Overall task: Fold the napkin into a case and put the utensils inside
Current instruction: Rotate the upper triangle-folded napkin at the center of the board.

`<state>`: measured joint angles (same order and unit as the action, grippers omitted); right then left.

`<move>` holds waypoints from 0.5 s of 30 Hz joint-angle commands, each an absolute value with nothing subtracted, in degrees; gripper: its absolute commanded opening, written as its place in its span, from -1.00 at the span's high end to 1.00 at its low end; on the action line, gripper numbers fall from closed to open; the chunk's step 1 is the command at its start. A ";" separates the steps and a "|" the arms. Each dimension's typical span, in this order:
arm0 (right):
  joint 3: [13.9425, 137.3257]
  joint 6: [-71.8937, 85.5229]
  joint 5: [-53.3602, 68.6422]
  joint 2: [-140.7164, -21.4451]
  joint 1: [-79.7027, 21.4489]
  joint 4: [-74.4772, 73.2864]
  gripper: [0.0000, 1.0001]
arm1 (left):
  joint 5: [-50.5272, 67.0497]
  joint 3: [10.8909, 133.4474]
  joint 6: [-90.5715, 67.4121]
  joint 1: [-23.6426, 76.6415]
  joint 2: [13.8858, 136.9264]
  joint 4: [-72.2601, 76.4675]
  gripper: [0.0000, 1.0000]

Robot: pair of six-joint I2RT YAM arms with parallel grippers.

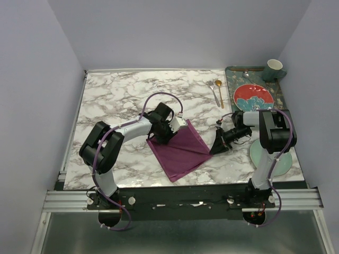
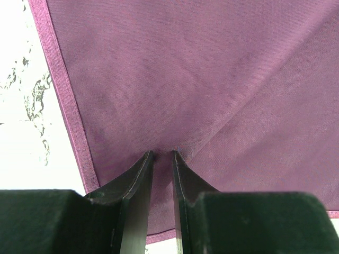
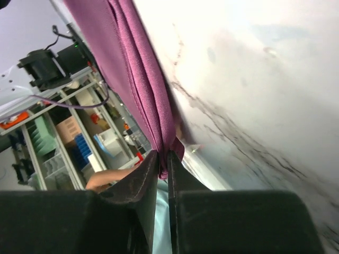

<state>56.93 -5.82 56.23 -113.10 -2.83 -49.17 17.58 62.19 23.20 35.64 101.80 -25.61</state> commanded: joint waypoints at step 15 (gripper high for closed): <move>58.27 -2.73 37.19 -106.17 -3.95 -48.52 -0.45 | 18.11 58.27 22.24 35.86 105.56 -28.74 0.42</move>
<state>57.69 -3.01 46.85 -107.63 -2.98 -51.09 17.85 61.56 22.81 35.64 101.56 -24.45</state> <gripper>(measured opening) 0.714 0.290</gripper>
